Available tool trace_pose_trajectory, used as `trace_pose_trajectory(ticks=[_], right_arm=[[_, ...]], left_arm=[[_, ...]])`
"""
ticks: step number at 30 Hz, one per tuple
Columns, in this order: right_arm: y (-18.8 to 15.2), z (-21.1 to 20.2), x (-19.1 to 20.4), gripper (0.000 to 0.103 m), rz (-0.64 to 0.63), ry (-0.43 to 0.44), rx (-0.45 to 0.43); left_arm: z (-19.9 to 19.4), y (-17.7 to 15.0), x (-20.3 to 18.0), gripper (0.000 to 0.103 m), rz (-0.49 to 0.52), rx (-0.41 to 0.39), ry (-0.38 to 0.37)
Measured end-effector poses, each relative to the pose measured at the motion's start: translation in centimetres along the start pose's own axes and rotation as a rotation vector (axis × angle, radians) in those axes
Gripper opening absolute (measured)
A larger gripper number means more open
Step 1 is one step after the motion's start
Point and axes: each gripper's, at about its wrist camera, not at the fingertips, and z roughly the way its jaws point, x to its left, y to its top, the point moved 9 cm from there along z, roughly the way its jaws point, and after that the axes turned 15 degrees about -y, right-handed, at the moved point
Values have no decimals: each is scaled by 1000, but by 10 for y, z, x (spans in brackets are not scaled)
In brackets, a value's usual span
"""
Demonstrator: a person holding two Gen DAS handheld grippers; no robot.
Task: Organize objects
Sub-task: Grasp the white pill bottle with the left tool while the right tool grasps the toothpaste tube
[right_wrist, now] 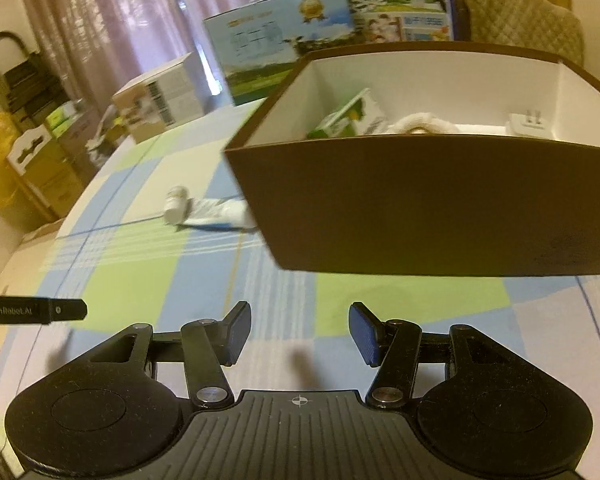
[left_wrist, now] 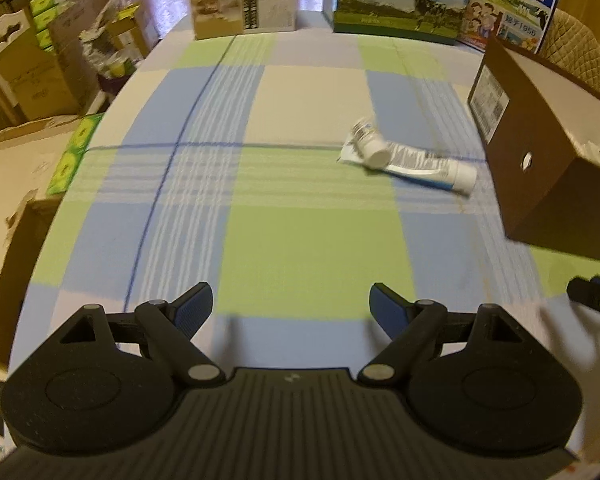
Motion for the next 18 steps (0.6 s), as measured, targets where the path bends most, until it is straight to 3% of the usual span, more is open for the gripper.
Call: trace_pose_trajectory(ticks=[8,18], right_arm=[[8,1,-51,52,98,-81,-18],[16,-8,-115,52,231,-172,-30]], left_arm=[[44,62,-28,79,61,-34,-76],[100,105,-28,69,9,-18,-103]])
